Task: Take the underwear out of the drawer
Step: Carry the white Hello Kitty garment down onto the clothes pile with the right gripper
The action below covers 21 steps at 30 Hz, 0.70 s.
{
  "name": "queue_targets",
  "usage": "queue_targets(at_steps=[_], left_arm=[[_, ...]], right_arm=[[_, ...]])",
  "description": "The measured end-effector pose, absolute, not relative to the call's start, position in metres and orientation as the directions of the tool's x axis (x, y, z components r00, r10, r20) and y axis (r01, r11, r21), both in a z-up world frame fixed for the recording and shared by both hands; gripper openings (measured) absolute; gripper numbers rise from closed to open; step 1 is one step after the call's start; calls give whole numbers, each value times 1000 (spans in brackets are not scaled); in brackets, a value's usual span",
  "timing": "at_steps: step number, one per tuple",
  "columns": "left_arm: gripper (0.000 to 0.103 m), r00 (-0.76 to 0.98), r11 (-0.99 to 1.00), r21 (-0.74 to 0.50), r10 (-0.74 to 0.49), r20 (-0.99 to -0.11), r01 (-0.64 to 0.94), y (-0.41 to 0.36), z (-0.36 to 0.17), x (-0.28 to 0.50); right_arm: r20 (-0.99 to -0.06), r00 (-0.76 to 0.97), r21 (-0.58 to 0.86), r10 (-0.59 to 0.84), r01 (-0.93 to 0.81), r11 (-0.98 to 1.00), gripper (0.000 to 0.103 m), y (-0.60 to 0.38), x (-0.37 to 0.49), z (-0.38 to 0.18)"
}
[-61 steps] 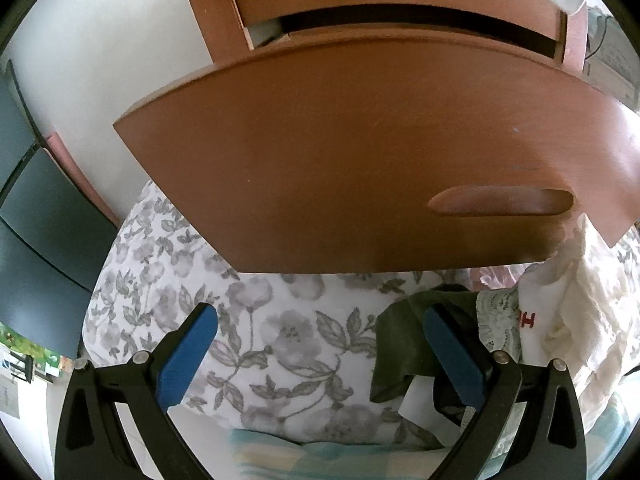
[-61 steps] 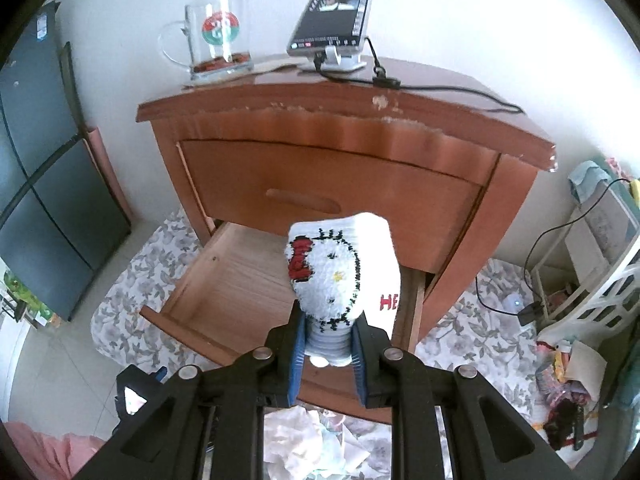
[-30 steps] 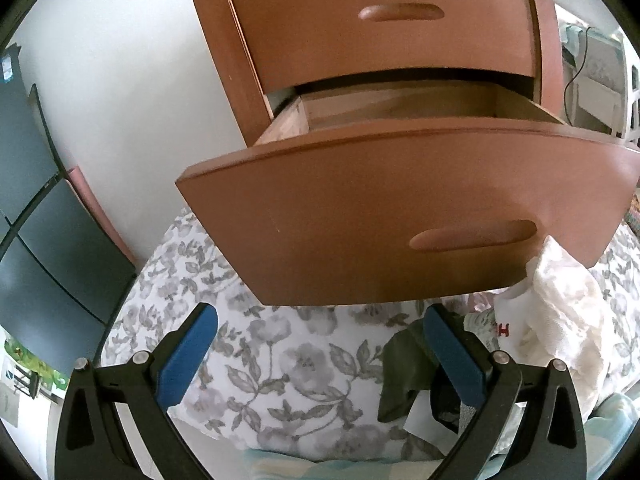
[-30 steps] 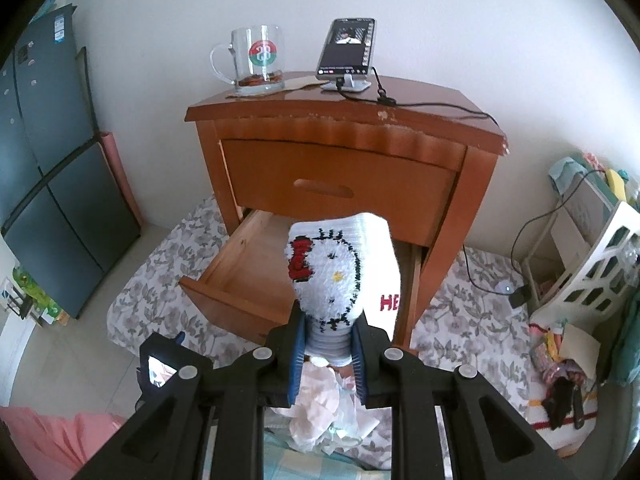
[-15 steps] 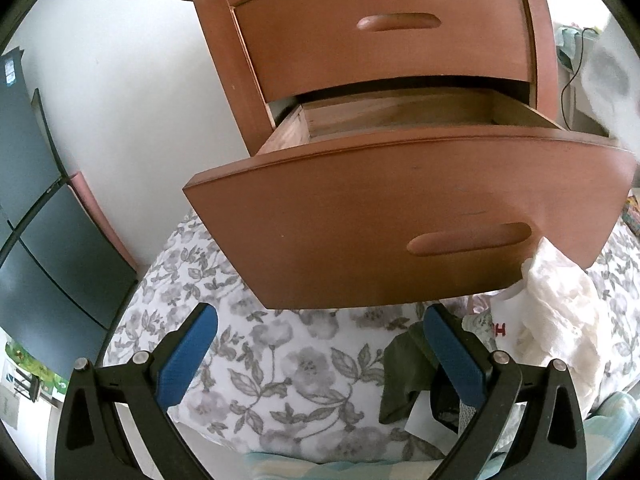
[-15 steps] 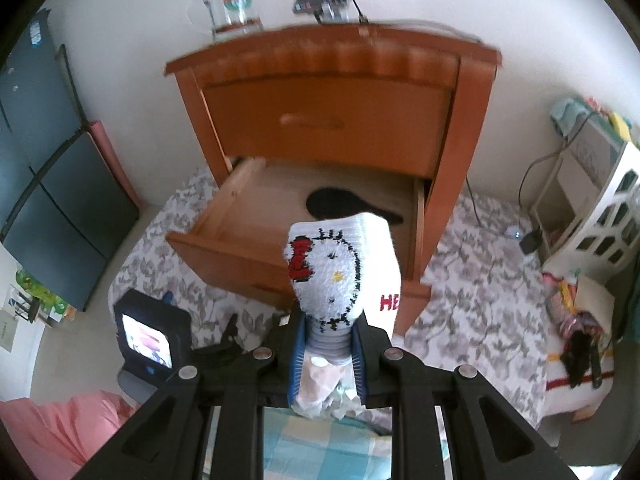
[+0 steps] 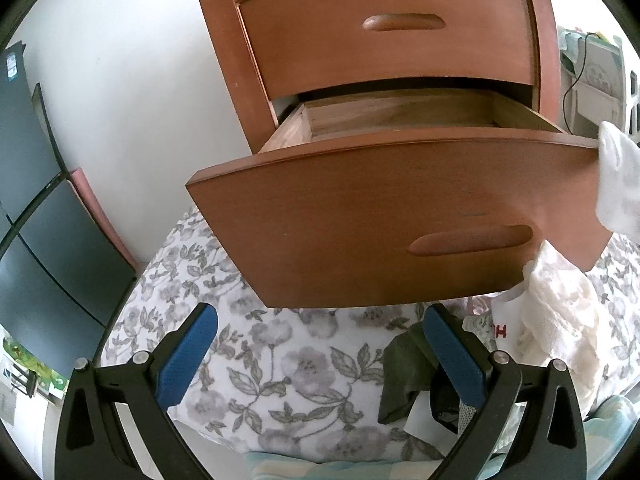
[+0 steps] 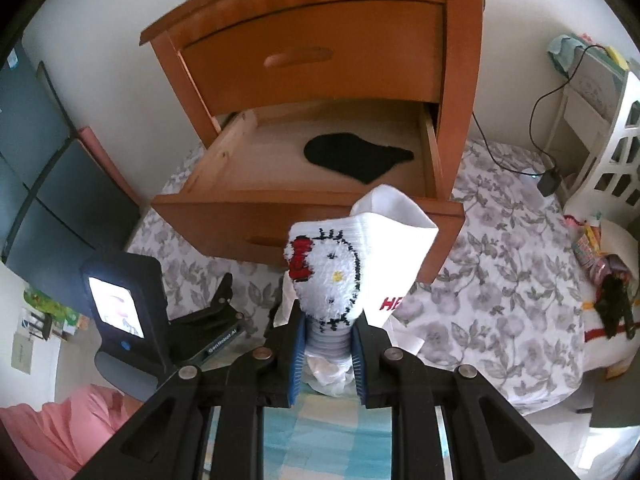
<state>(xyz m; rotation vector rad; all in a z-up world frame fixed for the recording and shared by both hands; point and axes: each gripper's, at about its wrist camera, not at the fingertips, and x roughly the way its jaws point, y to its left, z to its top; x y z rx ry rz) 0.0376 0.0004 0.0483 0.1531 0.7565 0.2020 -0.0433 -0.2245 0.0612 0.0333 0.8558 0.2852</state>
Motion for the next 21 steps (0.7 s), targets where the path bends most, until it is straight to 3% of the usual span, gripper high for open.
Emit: queue_targets(at_steps=[9,21], left_arm=[[102,706,970,210,235,-668,-124,1,49,38],[102,702,970,207,237,-672,-130,2,48,35]], right_arm=[[-674,672,193,307,-241,951,22,-220,-46,75],[-606,610,309,510,-410,858,22,-185,-43,87]])
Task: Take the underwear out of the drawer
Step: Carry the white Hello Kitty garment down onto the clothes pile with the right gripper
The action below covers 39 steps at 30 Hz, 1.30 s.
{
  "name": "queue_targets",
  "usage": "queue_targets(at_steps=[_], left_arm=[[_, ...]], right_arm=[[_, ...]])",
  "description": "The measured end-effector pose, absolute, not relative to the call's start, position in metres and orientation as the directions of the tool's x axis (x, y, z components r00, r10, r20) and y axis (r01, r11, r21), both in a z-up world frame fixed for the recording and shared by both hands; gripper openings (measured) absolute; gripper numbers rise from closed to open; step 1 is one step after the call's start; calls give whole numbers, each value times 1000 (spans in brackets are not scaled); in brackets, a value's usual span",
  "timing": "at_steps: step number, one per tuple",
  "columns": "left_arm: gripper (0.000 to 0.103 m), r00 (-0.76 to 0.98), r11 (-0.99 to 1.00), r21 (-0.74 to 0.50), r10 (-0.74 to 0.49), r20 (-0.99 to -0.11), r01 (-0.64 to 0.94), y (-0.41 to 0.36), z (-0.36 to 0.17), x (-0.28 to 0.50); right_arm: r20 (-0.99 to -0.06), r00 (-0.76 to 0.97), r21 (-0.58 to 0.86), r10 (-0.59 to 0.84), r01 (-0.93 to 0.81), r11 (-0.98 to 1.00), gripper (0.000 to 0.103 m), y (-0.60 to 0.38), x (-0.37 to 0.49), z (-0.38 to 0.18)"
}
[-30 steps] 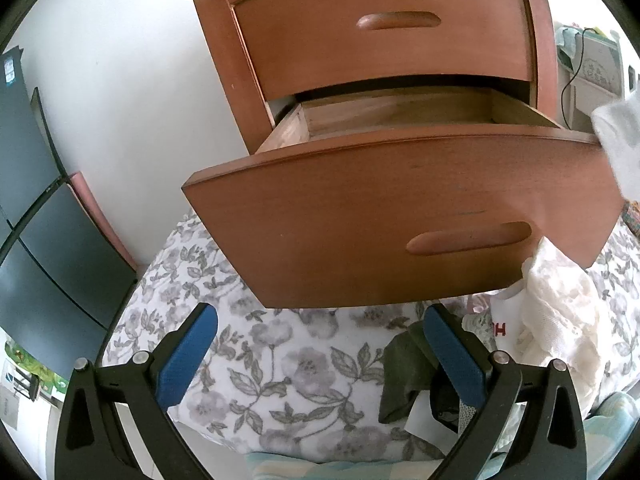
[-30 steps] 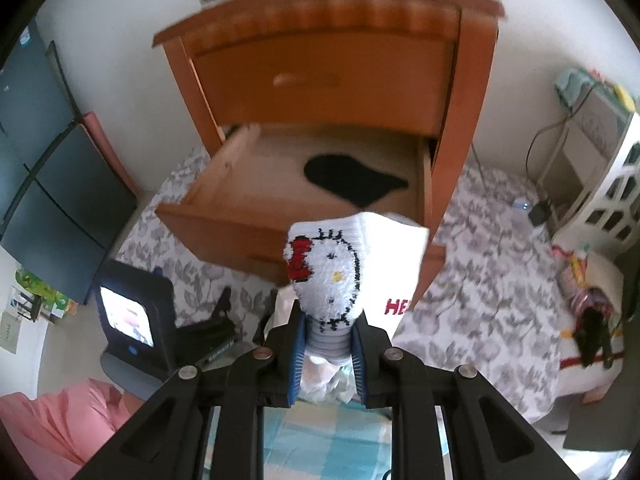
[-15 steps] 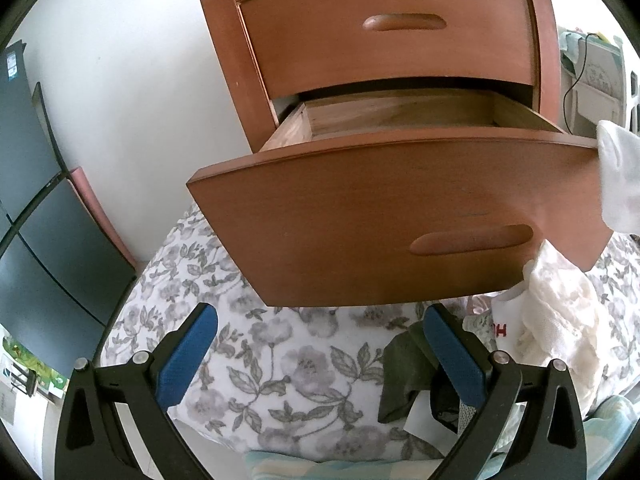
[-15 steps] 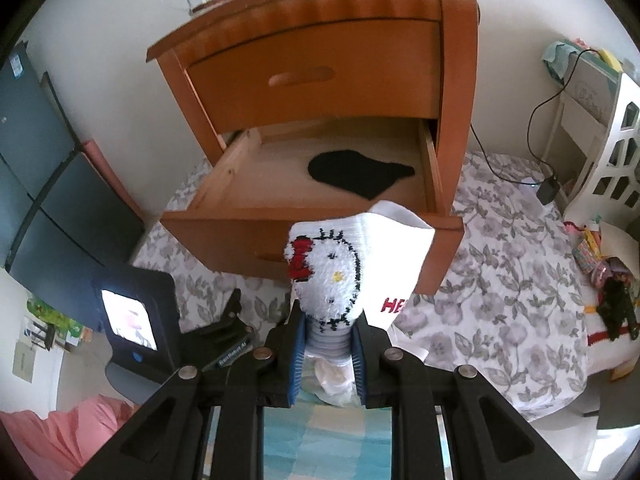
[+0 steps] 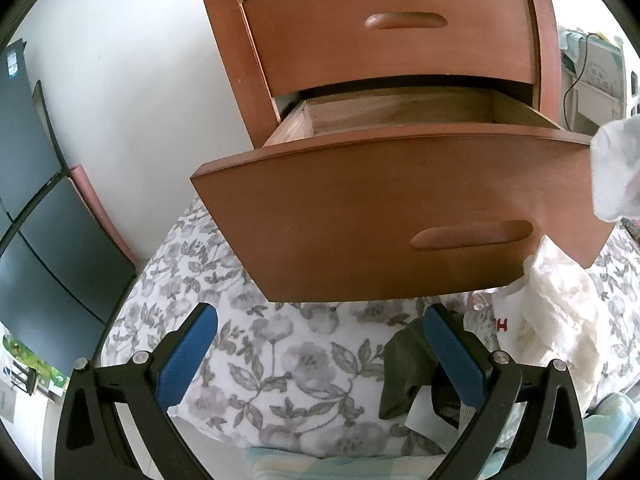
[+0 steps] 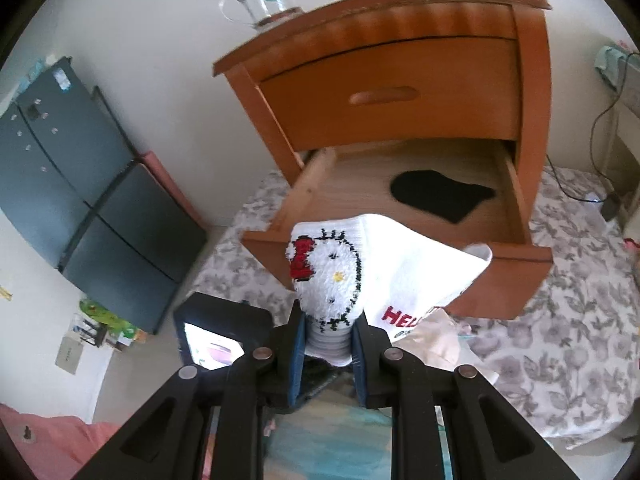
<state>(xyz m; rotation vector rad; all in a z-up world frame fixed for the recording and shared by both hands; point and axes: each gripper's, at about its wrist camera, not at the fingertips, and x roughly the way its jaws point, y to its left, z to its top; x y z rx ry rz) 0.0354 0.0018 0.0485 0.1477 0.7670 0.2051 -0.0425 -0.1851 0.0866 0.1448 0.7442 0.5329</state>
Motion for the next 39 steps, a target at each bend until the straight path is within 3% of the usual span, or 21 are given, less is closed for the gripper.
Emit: queue_targets(at_steps=[6,20,29,39], left_arm=[[102,700,969,210,239,-673,-129,1,48,36],[103,698,970,209,237,-676,-126,1,48,36],[102,695,971,202,232,-681,-126,2,47,36],[102,693,972,198,229,-684,-127,2,46,37]], right_arm=[[-583,565,400,584,-427,811,22,-193,-40,82],[-587,617,360,525,-382,851,22,-206,-45,87],[-669,645,254,369,-268,929,22,-221,-45,69],[-791,500,251,353,-261,932,24,-202,-9,10]])
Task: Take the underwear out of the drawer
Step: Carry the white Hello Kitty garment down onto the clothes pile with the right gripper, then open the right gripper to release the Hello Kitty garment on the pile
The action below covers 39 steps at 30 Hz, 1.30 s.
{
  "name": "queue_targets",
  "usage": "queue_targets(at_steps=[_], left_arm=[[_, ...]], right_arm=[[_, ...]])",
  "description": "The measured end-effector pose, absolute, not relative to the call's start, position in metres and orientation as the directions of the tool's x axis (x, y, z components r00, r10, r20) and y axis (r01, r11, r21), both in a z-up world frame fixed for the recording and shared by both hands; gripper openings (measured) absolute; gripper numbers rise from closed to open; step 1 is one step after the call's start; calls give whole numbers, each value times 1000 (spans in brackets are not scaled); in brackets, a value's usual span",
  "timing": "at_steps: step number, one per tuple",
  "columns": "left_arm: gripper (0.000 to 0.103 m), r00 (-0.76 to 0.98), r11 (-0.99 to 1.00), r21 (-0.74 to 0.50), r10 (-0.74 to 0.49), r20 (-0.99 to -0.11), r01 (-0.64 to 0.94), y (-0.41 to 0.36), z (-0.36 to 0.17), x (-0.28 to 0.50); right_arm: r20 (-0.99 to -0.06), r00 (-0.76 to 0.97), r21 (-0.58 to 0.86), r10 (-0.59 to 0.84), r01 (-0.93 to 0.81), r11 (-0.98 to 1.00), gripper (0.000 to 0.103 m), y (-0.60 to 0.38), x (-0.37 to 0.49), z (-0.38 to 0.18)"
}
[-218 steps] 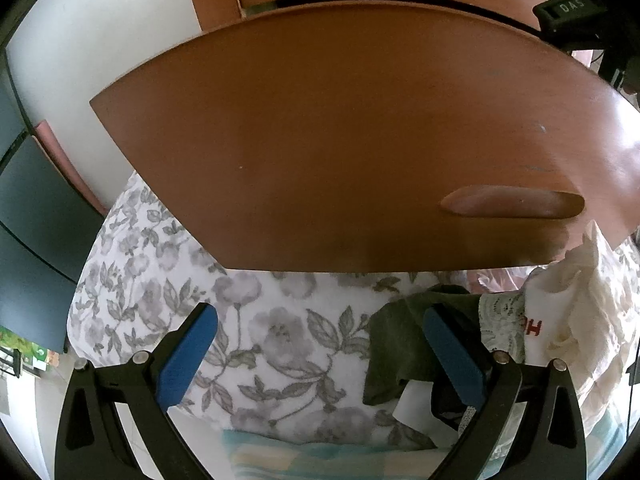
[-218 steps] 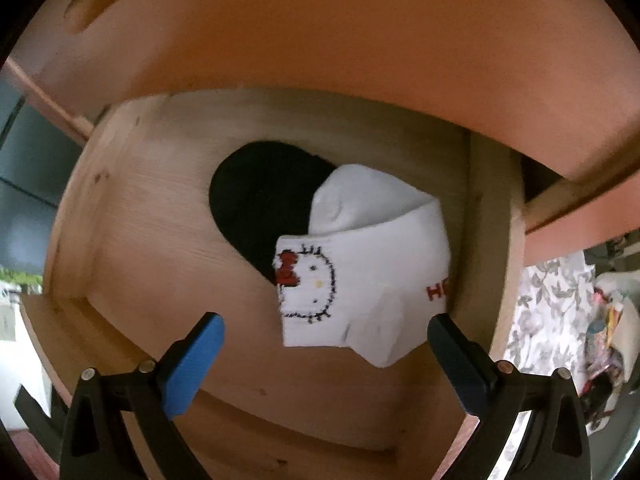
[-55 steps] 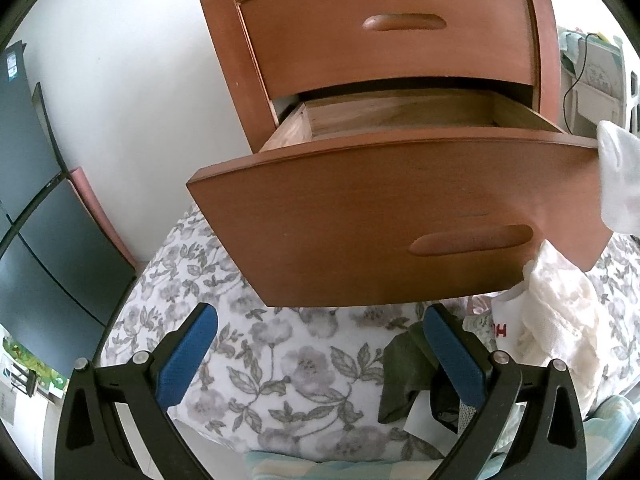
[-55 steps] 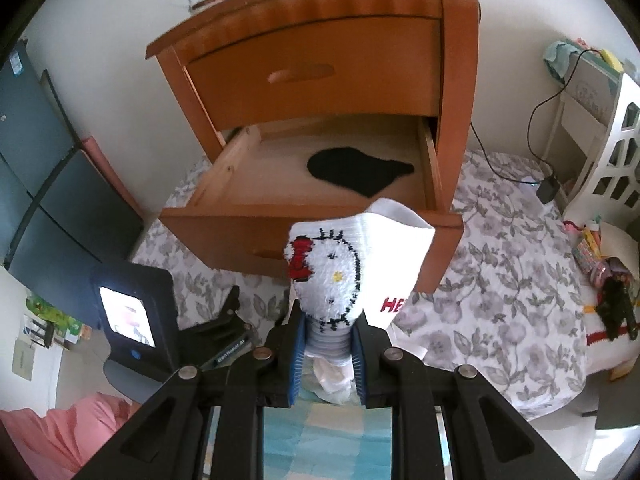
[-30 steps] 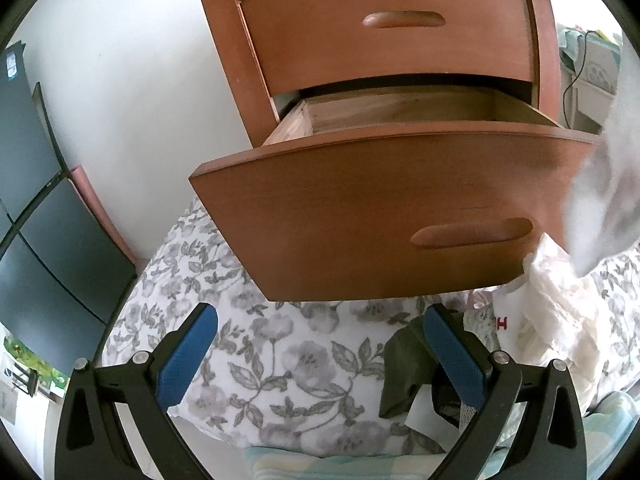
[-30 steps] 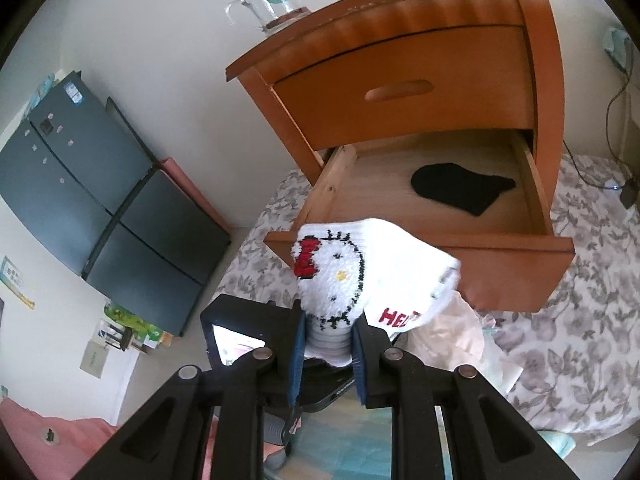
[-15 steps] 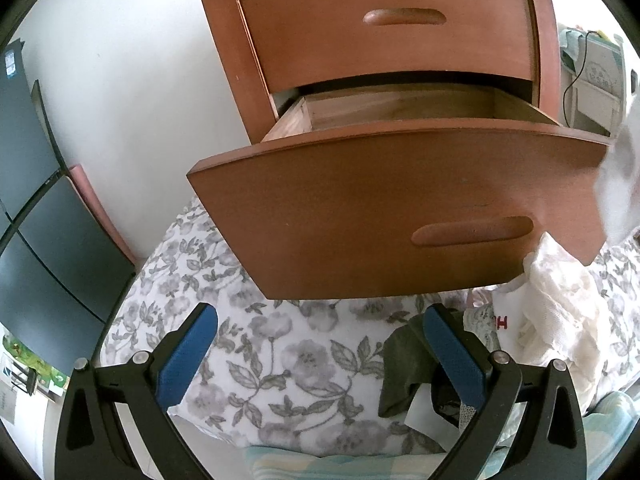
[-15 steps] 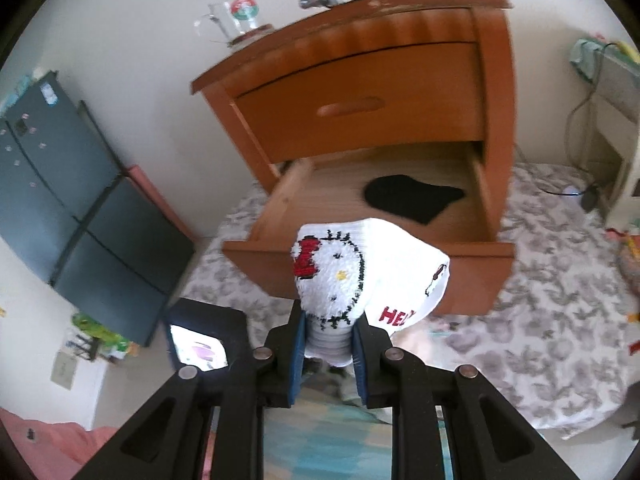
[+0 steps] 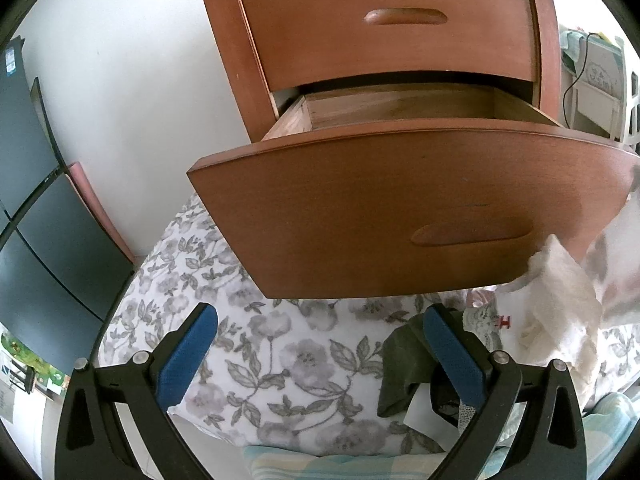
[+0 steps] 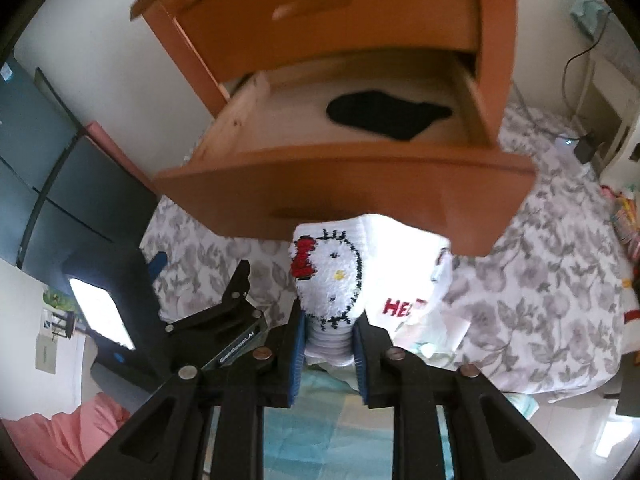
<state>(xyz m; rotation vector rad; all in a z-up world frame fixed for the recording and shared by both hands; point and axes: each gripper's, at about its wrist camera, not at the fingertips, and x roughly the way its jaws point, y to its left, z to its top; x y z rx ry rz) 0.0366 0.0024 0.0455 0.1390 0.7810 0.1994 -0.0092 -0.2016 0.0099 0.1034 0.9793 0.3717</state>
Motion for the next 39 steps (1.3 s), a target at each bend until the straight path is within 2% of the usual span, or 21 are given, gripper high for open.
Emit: queue_targets(at_steps=[11,19,30,33,39], left_arm=[[102,690,974,188,222,-689,-126,4,44,37],[103,685,976,181,217,-695,-125,5,44,38],[103,680,976,179,215,-701,-123,5,42,39],[103,680,976,180,215,-701,-123,5,43,39],[102,679,976,181,215,-701,-123,5,43,39]], right_arm=[[-817,430,282,385,-284,916,25,-176,19,-15],[-829,396,321,396,-244,915,47,-179,26,-26],[-825,421,305,378,-233,924,48,-182,19,-20],[-817,457,287,350,-204,936,53,-190,14,-16],[-817,502,237,282,-153,959,56,-199,11,-13]])
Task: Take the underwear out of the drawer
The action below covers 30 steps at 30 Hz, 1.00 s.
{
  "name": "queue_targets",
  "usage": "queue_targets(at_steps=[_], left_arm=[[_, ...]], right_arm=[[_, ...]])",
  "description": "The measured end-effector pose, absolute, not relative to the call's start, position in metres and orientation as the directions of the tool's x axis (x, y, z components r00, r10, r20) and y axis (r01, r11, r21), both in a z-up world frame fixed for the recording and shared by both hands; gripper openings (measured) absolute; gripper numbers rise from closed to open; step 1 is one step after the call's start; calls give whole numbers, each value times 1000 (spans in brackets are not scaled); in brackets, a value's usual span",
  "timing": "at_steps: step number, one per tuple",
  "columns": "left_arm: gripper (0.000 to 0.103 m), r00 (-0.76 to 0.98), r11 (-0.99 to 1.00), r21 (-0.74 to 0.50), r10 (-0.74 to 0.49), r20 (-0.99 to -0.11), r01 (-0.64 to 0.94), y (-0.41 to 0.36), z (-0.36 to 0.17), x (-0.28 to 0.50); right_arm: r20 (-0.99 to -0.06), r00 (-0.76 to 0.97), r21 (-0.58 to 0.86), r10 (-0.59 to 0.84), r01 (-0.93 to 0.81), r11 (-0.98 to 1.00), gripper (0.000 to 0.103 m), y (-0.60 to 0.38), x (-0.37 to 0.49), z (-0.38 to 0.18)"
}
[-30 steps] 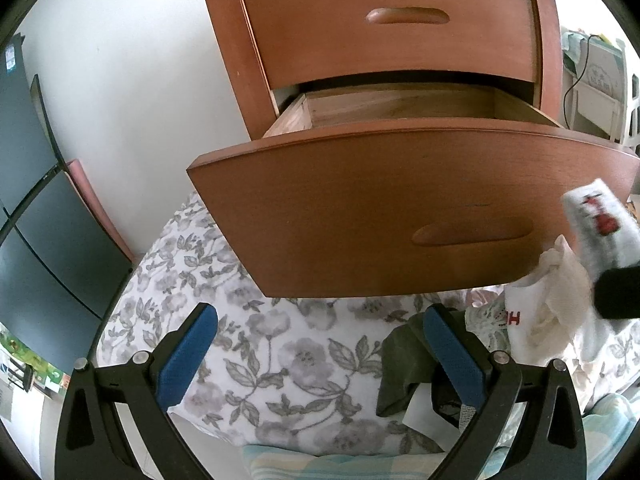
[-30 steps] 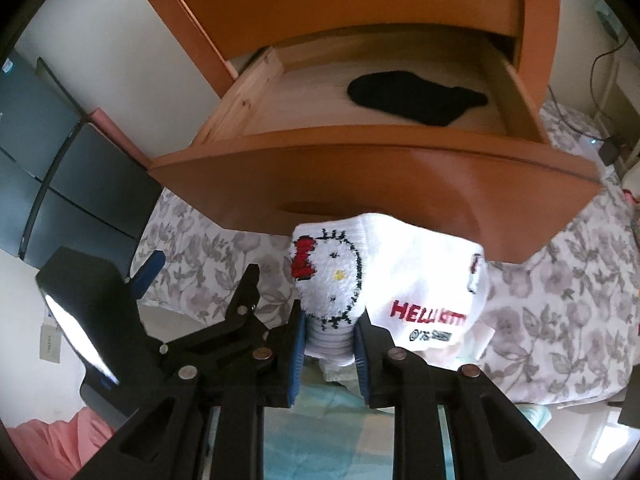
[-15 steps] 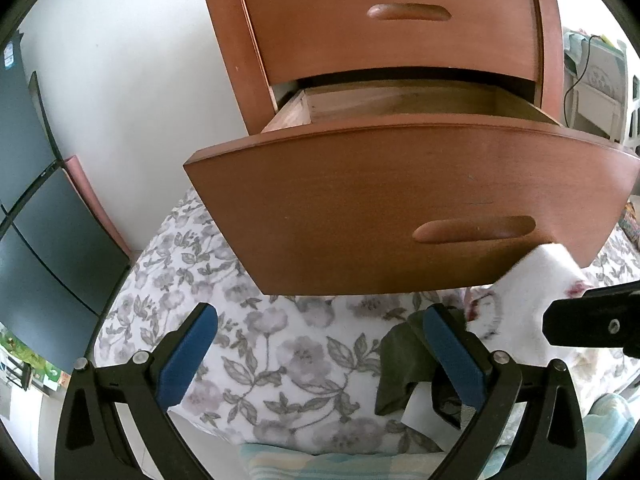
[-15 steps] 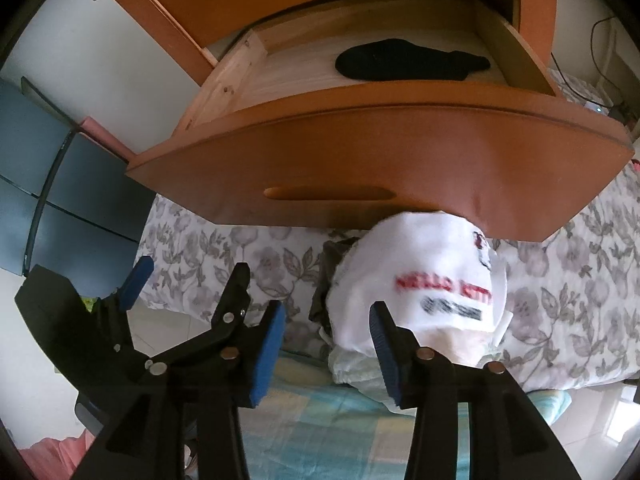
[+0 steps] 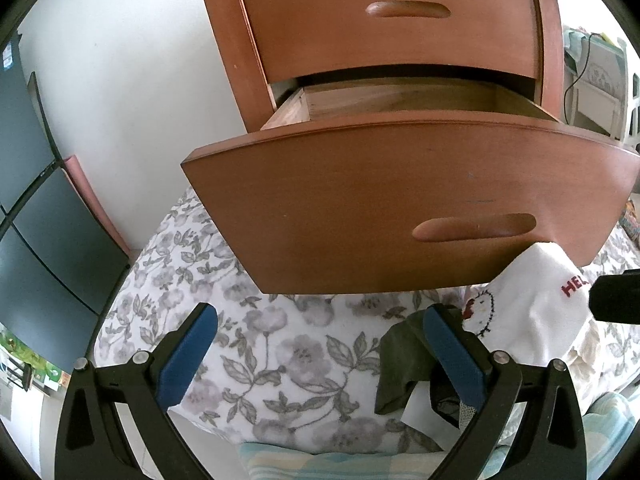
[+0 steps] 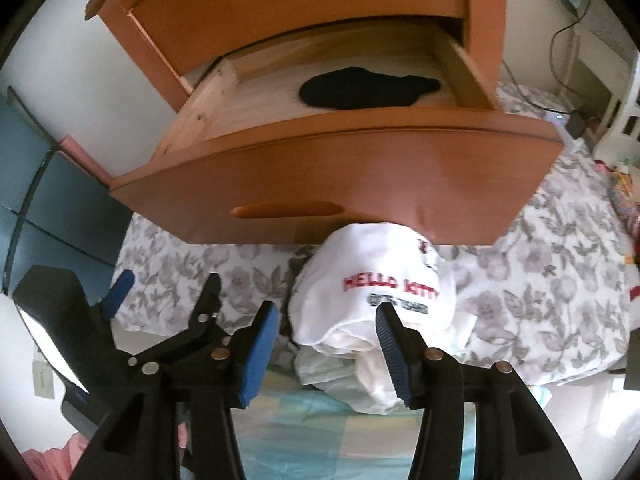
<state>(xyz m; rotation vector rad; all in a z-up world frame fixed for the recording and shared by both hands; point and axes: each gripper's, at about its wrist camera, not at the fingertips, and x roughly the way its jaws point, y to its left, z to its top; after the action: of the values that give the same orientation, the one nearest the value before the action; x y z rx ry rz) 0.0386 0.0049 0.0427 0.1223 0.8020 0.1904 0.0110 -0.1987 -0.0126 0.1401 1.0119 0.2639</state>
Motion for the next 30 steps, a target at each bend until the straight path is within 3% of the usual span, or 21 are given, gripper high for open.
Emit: queue_targets(at_steps=[7,15,30], left_arm=[[103,680,976,181,216,-701,-123,5,43,39],[103,680,976,182,216,-701,-122,5,43,38],[103,680,975,183,217,-701,-123,4,43,38]], right_arm=[[-826,517,194,222,-109,975,79,-204,9,-21],[-821,543,161,176,-75,984,96,-211,8,-23],[-809,568,130,150,-76,989,103,-212,7,-25]])
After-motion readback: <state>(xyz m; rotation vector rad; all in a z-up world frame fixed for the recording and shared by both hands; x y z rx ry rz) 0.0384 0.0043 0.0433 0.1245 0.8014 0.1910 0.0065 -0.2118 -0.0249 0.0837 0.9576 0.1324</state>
